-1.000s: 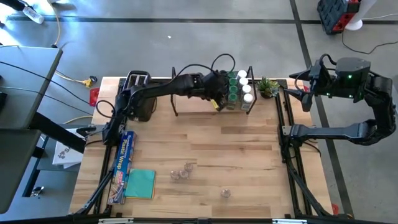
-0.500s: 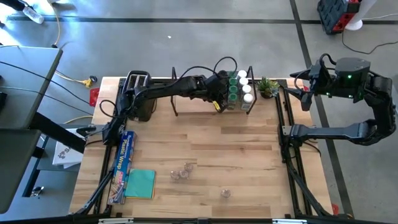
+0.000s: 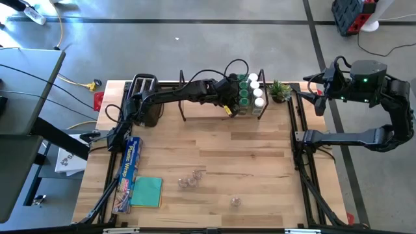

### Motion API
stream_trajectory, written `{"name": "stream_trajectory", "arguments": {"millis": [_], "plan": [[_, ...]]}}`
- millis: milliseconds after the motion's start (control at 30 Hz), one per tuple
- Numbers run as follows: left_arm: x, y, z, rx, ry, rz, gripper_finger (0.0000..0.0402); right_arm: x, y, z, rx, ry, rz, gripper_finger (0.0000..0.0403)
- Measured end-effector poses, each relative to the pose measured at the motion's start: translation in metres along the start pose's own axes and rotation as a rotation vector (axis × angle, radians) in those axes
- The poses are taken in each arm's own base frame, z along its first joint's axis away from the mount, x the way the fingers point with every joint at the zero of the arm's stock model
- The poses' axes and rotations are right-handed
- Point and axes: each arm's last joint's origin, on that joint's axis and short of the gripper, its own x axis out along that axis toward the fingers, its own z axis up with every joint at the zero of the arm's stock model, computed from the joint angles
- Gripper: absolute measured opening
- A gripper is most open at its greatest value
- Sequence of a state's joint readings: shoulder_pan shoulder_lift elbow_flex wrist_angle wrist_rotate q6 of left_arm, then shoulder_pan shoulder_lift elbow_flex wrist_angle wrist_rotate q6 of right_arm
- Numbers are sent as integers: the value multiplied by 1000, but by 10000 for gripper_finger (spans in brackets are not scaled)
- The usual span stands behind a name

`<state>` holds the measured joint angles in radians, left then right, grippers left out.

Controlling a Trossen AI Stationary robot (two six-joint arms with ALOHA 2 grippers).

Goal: Shelf spices
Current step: Put the black seasoning bottle on the shelf and align it with the other black seasoning bottles

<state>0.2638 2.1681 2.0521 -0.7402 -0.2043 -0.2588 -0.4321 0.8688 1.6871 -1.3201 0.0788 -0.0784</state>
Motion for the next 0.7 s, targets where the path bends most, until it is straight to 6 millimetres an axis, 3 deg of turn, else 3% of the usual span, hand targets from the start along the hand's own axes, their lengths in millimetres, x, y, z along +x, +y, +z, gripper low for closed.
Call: {"name": "stream_trajectory", "arguments": {"millis": [333,700], "plan": [[7,-2,-1,-23,-14,-29,245,0,0,0,0,0,-1,291],[9,-2,-3,36,-16,9,247,0,0,0,0,1,0,291]]}}
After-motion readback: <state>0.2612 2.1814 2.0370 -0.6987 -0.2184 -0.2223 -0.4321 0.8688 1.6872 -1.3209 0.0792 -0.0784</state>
